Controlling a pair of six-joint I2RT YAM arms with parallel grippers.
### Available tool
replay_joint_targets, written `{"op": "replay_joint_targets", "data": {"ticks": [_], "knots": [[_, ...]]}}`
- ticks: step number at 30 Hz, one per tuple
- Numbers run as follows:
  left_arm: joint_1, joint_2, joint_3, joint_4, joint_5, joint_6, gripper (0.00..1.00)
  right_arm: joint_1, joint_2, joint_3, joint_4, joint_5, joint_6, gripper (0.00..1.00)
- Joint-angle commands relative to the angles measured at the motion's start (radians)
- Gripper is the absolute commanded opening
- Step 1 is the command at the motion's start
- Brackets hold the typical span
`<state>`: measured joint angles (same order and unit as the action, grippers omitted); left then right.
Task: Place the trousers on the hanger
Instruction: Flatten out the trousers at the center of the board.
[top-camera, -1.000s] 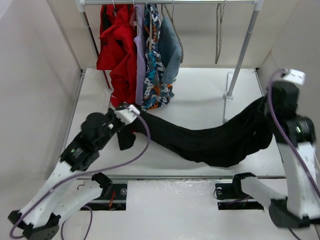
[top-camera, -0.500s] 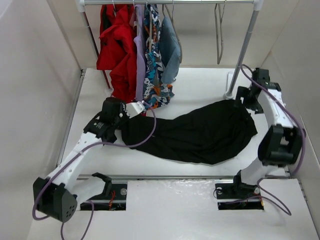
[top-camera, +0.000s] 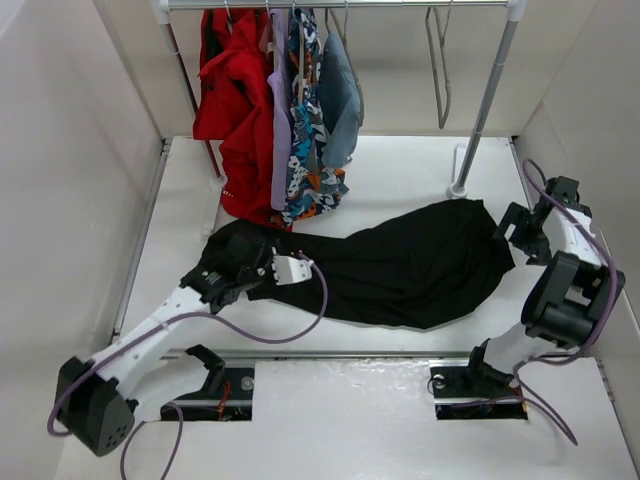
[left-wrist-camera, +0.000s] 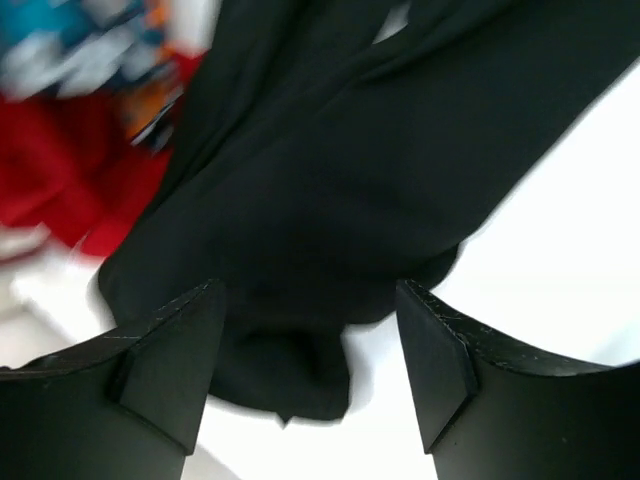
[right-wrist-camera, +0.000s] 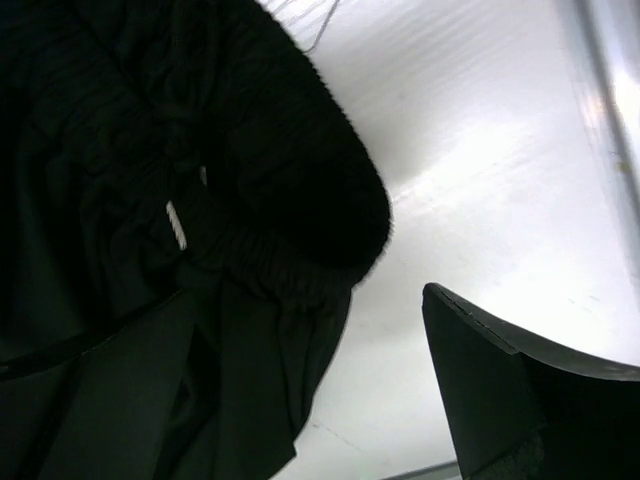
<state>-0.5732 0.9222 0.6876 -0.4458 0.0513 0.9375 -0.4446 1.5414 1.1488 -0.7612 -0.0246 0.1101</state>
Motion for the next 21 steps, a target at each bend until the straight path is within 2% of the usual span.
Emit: {"op": "replay_joint_targets", "data": {"ticks": [1, 5, 6, 8, 9, 11, 12, 13, 15, 17, 19, 21], "knots": [[-0.053, 0.111, 0.001, 0.059, 0.035, 0.006, 0.66, 0.003, 0.046, 0.023, 0.06, -0.07, 0.014, 1.0], [-0.077, 0.223, -0.075, 0.099, -0.048, 0.055, 0.66, -0.006, 0.043, -0.041, 0.115, -0.086, 0.042, 0.88], [-0.077, 0.233, -0.095, 0.119, -0.063, 0.079, 0.63, -0.006, 0.043, -0.05, 0.129, -0.086, 0.042, 0.78], [-0.077, 0.233, -0.166, 0.202, -0.088, 0.098, 0.59, -0.019, 0.043, -0.06, 0.129, -0.086, 0.042, 0.68], [-0.077, 0.224, -0.184, 0.222, -0.088, 0.098, 0.55, -0.019, 0.043, -0.07, 0.141, -0.086, 0.042, 0.56], [-0.077, 0.224, -0.2, 0.233, -0.074, 0.098, 0.36, -0.019, 0.054, -0.081, 0.152, -0.1, 0.042, 0.5], [-0.077, 0.224, -0.21, 0.223, -0.062, 0.077, 0.28, -0.019, 0.054, -0.081, 0.152, -0.1, 0.042, 0.5], [-0.077, 0.224, -0.211, 0.223, -0.062, 0.061, 0.19, -0.019, 0.066, -0.09, 0.152, -0.1, 0.033, 0.55], [-0.077, 0.198, -0.22, 0.185, -0.073, 0.031, 0.0, -0.019, 0.082, -0.099, 0.152, -0.077, 0.022, 0.71], [-0.077, 0.167, -0.22, 0.132, -0.086, 0.03, 0.0, -0.019, 0.091, -0.109, 0.152, -0.067, 0.022, 0.81], [-0.077, 0.078, -0.22, 0.003, -0.097, 0.055, 0.0, -0.019, 0.082, -0.118, 0.152, -0.037, 0.022, 0.91], [-0.077, -0.012, -0.229, -0.168, -0.073, 0.114, 0.0, -0.019, 0.069, -0.13, 0.161, -0.014, 0.022, 0.93]]}}
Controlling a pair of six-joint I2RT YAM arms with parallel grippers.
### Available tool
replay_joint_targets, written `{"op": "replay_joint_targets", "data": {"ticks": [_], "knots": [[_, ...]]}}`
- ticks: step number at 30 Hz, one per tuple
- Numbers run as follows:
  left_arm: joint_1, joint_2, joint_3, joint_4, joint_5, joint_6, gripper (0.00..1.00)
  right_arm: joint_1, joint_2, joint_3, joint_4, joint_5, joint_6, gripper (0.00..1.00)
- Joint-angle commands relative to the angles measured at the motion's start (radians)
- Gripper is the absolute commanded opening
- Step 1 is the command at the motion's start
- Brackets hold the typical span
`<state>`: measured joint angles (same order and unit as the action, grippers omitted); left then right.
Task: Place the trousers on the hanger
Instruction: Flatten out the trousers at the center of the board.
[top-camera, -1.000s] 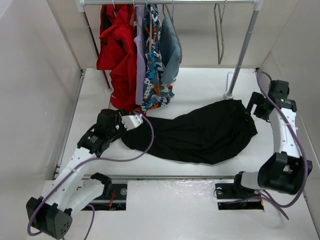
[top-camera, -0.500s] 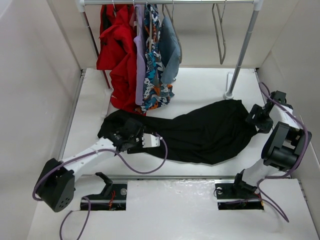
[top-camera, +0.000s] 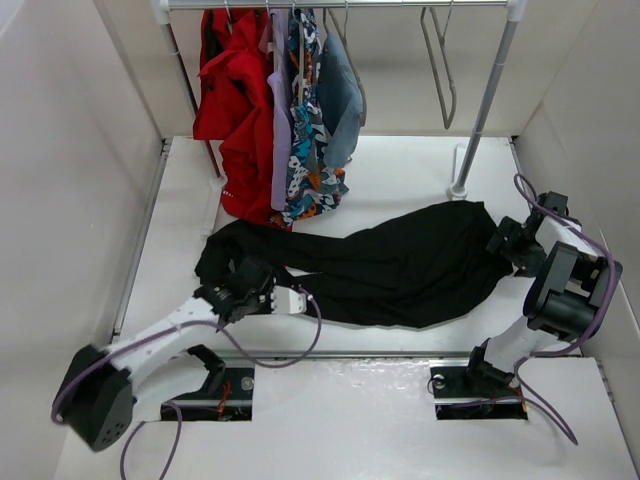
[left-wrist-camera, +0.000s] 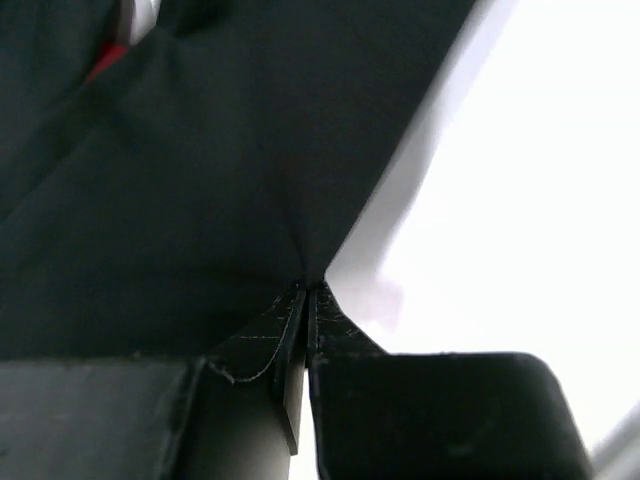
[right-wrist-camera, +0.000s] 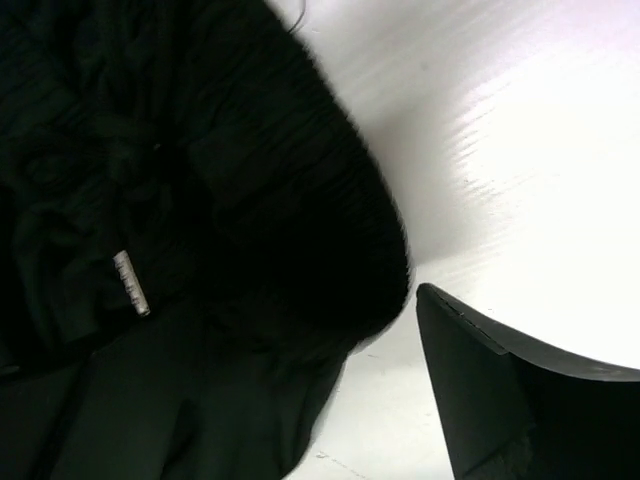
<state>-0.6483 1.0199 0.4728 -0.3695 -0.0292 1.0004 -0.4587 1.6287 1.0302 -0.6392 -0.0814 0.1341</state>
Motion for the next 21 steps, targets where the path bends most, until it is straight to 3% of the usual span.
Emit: {"op": "replay_joint_targets", "data": {"ticks": [1, 4, 5, 6, 7, 8, 9, 11, 15, 16, 21], "knots": [[-0.002, -0.213, -0.014, -0.305, 0.03, 0.138, 0.0, -0.005, -0.018, -0.012, 0.039, 0.07, -0.013, 0.93], [-0.002, -0.38, 0.015, -0.371, 0.127, 0.211, 0.0, -0.005, 0.014, -0.021, 0.048, 0.051, -0.013, 0.86], [-0.002, -0.397, 0.026, -0.361, 0.153, 0.227, 0.07, -0.005, 0.028, -0.021, 0.049, 0.036, -0.013, 0.78], [-0.002, -0.397, 0.038, -0.335, 0.176, 0.215, 0.39, -0.005, 0.051, -0.021, 0.059, 0.035, -0.013, 0.42], [-0.002, -0.397, 0.052, -0.257, 0.201, 0.19, 0.55, -0.005, 0.051, -0.021, 0.059, 0.007, -0.013, 0.25], [-0.002, -0.335, 0.082, -0.223, 0.201, 0.167, 0.63, -0.005, 0.051, -0.021, 0.059, 0.006, -0.013, 0.06], [-0.002, -0.293, 0.104, -0.197, 0.201, 0.147, 0.68, -0.005, 0.037, -0.021, 0.059, -0.006, -0.013, 0.0], [-0.002, -0.194, 0.153, -0.154, 0.201, 0.083, 0.74, -0.005, -0.007, -0.021, 0.059, -0.006, -0.022, 0.0], [0.022, 0.096, 0.275, -0.103, 0.221, 0.02, 0.72, -0.005, -0.144, 0.031, 0.003, 0.048, -0.013, 0.0], [0.022, 0.202, 0.315, -0.053, 0.23, -0.008, 0.69, -0.005, -0.211, 0.107, -0.032, 0.048, -0.002, 0.0], [0.022, 0.322, 0.374, -0.097, 0.282, 0.038, 0.66, -0.005, -0.289, 0.188, -0.092, 0.037, -0.017, 0.0]]}}
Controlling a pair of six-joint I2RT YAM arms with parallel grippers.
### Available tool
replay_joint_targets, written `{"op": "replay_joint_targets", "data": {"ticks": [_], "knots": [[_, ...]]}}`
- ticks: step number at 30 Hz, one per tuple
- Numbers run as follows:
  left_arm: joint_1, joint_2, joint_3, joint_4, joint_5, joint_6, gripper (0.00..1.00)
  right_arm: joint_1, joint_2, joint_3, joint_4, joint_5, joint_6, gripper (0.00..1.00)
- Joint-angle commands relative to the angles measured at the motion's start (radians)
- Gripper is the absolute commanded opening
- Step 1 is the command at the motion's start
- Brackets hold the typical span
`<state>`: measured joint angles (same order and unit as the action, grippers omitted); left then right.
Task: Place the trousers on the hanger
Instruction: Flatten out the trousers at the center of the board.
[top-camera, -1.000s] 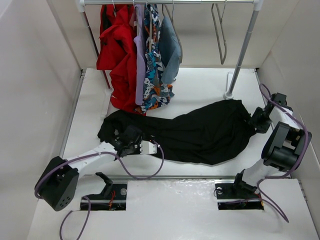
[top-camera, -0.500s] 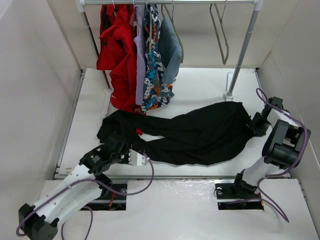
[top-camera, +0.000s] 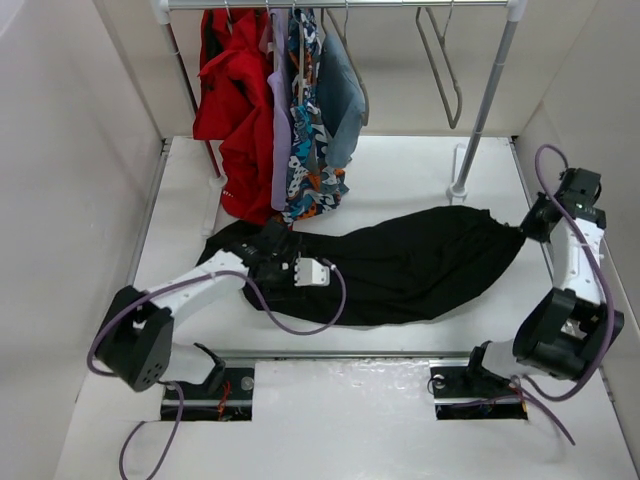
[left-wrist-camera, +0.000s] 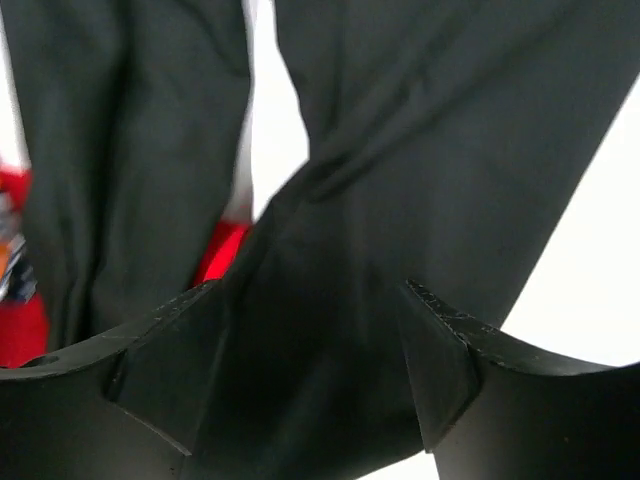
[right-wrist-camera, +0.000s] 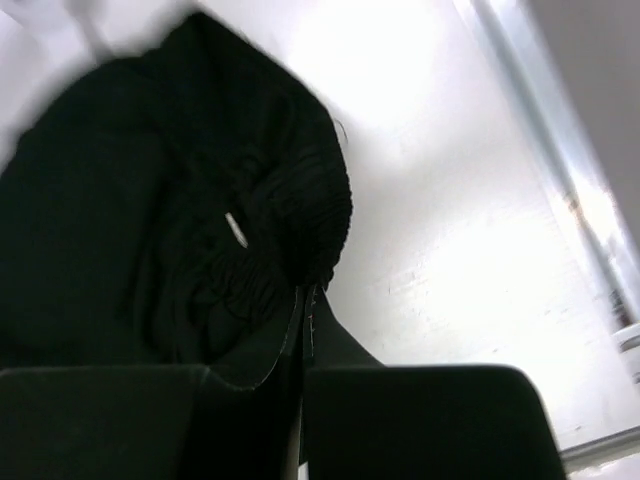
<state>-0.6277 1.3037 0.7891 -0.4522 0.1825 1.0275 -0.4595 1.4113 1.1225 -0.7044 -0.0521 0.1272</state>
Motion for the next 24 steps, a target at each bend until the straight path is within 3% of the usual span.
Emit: {"op": "replay_joint_targets", "data": {"ticks": [1, 5, 7, 8, 10, 12, 18, 22, 24], "knots": [[0.002, 0.057, 0.058, -0.075, 0.102, 0.047, 0.66, -0.004, -0.072, 0.095, -0.042, 0.02, -0.02, 0.0], [0.002, 0.126, 0.045, -0.106, 0.086, 0.169, 0.67, -0.004, -0.107, 0.12, -0.075, 0.096, -0.061, 0.0], [0.025, 0.184, 0.07, -0.091, 0.077, 0.169, 0.6, -0.004, -0.121, 0.146, -0.098, 0.115, -0.061, 0.0], [0.034, 0.206, 0.091, -0.091, 0.077, 0.152, 0.4, -0.004, -0.136, 0.158, -0.098, 0.124, -0.07, 0.0], [0.061, 0.247, 0.165, -0.146, 0.087, 0.125, 0.15, -0.004, -0.146, 0.206, -0.125, 0.14, -0.07, 0.0], [0.08, 0.247, 0.208, -0.224, 0.13, 0.111, 0.0, -0.004, -0.166, 0.244, -0.139, 0.155, -0.07, 0.0], [0.218, 0.129, 0.378, -0.398, 0.143, 0.141, 0.0, -0.004, -0.178, 0.339, -0.139, 0.166, -0.07, 0.0], [0.356, -0.009, 0.478, -0.284, 0.043, 0.069, 0.0, -0.004, -0.209, 0.353, -0.124, 0.085, -0.06, 0.0], [0.423, -0.081, 0.499, -0.141, -0.035, 0.022, 0.0, -0.004, -0.224, 0.344, -0.11, 0.029, -0.051, 0.0]]}}
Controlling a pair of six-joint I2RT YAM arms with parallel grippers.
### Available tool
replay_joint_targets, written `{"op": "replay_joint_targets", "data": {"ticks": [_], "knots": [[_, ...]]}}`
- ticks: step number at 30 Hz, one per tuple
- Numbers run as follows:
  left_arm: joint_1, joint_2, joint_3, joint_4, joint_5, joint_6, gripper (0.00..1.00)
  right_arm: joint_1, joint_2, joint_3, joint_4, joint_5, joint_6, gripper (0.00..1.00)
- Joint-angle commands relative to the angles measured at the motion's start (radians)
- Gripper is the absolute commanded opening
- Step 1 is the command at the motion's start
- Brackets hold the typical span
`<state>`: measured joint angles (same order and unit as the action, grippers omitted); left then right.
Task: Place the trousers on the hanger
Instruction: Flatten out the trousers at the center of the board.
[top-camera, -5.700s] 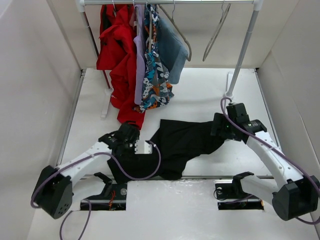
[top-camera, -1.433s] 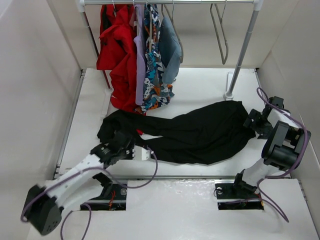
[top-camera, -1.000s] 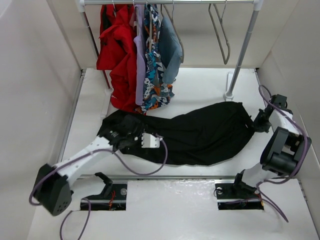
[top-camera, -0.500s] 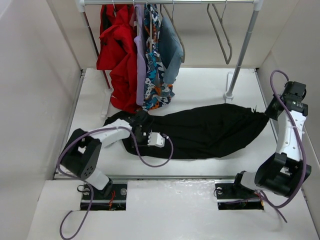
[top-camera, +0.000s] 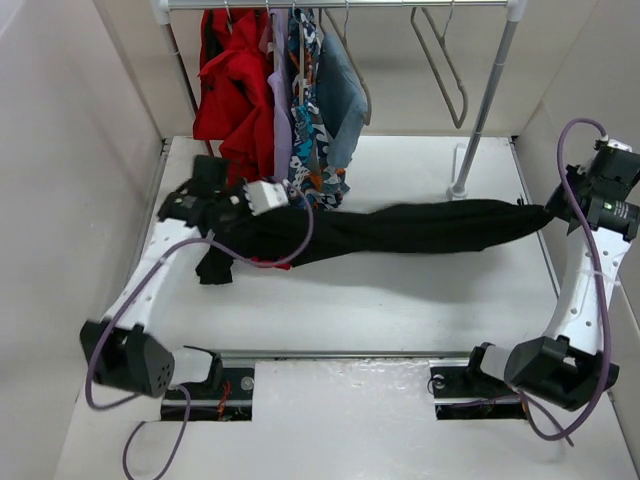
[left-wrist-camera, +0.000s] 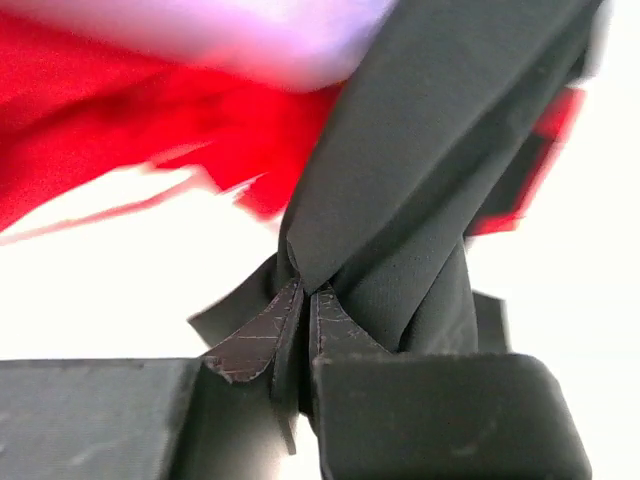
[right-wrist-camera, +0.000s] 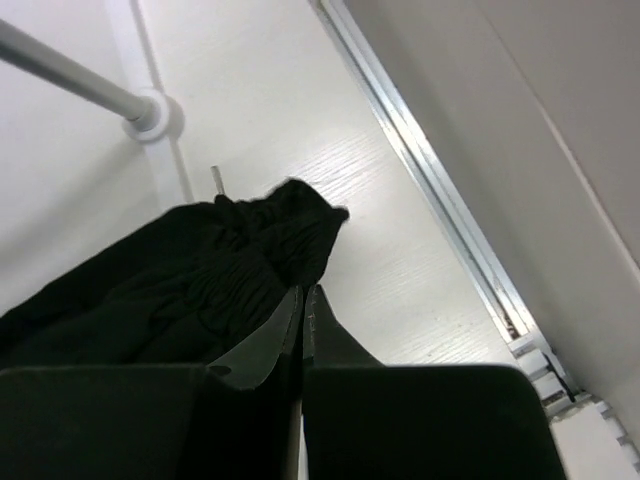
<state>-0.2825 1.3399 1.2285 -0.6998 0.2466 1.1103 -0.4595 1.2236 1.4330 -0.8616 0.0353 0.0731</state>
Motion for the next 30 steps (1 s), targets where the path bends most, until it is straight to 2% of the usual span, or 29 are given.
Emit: {"op": "replay_joint_targets", "data": {"ticks": [1, 3, 5, 6, 7, 8, 9, 10, 14, 16, 18, 21, 23, 26, 30], "knots": [[0.095, -0.137, 0.06, 0.108, -0.127, -0.061, 0.0, -0.004, -0.047, 0.033, 0.047, -0.069, 0.004, 0.0], [0.12, -0.204, 0.03, 0.161, -0.193, -0.061, 0.0, -0.004, -0.056, -0.002, 0.056, -0.103, 0.014, 0.0], [0.131, -0.251, -0.02, 0.14, -0.205, -0.018, 0.0, -0.004, -0.067, -0.032, 0.067, -0.124, 0.014, 0.0], [0.131, -0.301, -0.081, 0.037, -0.164, 0.023, 0.06, -0.004, -0.079, -0.051, 0.076, -0.136, 0.025, 0.0], [0.131, -0.329, -0.115, -0.045, -0.13, 0.081, 0.17, -0.004, -0.079, -0.086, 0.087, -0.137, 0.025, 0.0], [0.122, -0.358, -0.15, -0.134, -0.103, 0.15, 0.3, -0.004, -0.091, -0.103, 0.087, -0.137, 0.025, 0.0], [0.121, -0.389, -0.185, -0.277, -0.074, 0.268, 0.48, -0.004, -0.092, -0.115, 0.096, -0.127, 0.025, 0.0], [0.112, -0.454, -0.252, -0.318, -0.073, 0.296, 0.55, -0.004, -0.092, -0.124, 0.096, -0.117, 0.025, 0.0], [0.112, -0.6, -0.322, -0.317, -0.084, 0.281, 0.71, -0.004, -0.092, -0.134, 0.096, -0.095, 0.025, 0.0], [0.112, -0.614, -0.308, -0.308, -0.084, 0.251, 0.73, -0.004, -0.092, -0.134, 0.105, -0.095, 0.025, 0.0], [0.112, -0.584, -0.284, -0.29, -0.096, 0.153, 0.73, -0.004, -0.081, -0.134, 0.105, -0.095, 0.025, 0.0], [0.158, -0.455, -0.293, -0.173, -0.216, 0.013, 0.71, -0.004, -0.072, -0.125, 0.115, -0.095, 0.025, 0.0], [0.204, -0.35, -0.302, -0.129, -0.236, 0.013, 0.7, -0.004, -0.061, -0.125, 0.124, -0.121, 0.025, 0.0], [0.215, -0.286, -0.328, -0.097, -0.216, 0.022, 0.7, -0.004, -0.052, -0.125, 0.124, -0.141, 0.025, 0.0], [0.238, -0.226, -0.474, 0.113, -0.312, 0.077, 0.71, -0.004, -0.052, -0.125, 0.133, -0.159, 0.025, 0.0]]}}
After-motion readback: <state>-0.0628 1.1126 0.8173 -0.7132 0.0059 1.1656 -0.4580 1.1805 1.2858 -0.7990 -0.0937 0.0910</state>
